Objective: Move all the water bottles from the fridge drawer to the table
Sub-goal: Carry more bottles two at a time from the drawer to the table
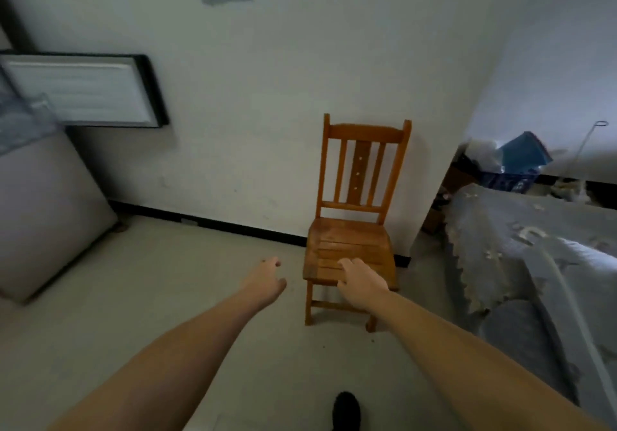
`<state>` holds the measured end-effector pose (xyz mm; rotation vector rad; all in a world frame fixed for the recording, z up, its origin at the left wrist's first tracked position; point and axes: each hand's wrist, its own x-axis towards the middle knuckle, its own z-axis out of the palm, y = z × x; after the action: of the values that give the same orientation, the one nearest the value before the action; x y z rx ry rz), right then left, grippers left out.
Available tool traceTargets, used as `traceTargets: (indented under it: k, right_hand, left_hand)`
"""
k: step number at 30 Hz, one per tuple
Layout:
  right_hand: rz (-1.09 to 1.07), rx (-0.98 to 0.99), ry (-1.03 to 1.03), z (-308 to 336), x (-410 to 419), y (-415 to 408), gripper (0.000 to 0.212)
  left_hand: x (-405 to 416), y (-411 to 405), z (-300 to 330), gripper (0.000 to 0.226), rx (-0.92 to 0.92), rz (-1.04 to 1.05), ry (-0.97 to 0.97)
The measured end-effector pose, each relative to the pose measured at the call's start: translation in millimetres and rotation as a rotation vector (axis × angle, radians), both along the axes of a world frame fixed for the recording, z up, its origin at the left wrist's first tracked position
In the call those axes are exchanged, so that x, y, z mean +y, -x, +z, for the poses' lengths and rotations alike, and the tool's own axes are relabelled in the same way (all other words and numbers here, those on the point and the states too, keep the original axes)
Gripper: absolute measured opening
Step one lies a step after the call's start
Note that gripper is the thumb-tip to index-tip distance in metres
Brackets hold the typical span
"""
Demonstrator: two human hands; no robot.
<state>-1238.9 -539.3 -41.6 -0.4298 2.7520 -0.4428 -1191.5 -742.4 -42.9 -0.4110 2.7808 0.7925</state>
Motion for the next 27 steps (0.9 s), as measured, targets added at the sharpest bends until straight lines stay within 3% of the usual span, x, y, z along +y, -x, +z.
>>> traceTargets:
  k: [11, 27]
  right_hand:
    - [0.342, 0.049, -0.046, 12, -104, 213, 0.045]
    - [0.684, -0.008, -0.019, -8, -340, 333, 0.050]
  left_hand:
    - [-76, 147, 7, 0.048, 0.073, 0.364, -0.044]
    - [-254, 222, -9, 0.036, 0.061, 0.708, -0.055]
